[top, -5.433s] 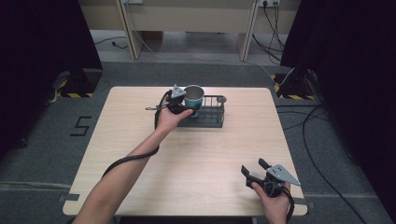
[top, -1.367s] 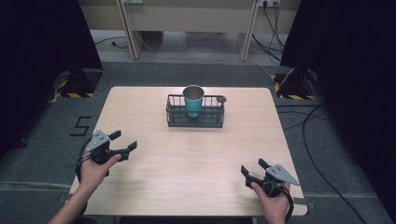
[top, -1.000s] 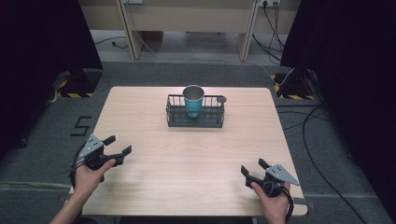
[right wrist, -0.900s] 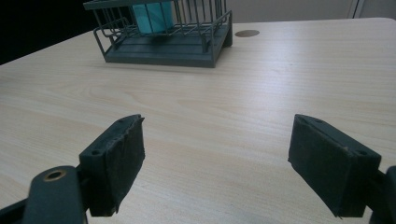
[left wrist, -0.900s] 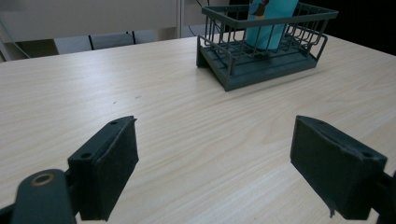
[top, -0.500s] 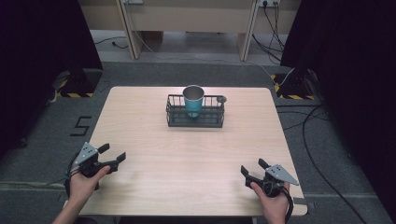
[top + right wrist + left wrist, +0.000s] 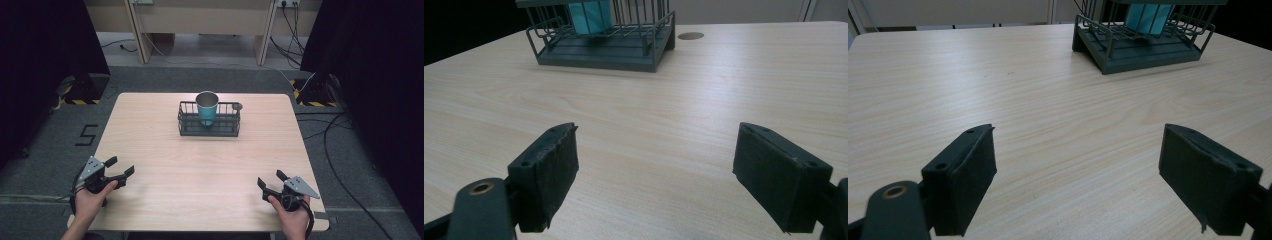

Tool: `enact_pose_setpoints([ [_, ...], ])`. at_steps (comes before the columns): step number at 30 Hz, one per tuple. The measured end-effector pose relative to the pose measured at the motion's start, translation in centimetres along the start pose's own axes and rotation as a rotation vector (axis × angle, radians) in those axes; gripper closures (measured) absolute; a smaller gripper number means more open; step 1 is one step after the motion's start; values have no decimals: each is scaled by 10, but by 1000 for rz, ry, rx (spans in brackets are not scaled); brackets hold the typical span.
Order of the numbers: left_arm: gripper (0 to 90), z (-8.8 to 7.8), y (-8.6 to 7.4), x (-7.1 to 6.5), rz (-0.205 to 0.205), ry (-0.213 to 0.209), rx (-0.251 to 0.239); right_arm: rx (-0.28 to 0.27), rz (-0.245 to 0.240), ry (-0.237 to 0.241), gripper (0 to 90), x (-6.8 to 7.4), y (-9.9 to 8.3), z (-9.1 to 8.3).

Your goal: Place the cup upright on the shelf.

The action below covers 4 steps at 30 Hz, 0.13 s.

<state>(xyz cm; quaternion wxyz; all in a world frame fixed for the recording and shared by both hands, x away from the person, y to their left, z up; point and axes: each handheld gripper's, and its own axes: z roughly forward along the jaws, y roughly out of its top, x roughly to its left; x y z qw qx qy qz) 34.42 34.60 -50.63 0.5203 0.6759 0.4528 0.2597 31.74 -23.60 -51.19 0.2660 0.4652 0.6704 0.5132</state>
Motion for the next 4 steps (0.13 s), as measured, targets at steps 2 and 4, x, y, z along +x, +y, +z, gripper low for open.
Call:
enact_pose_setpoints([
  [2,145,0,0,-1,4,-3,-6,-2,1,-1,181,0,0,0],
  [4,145,0,0,-1,5,-6,-9,-2,3,-2,176,0,0,0],
])
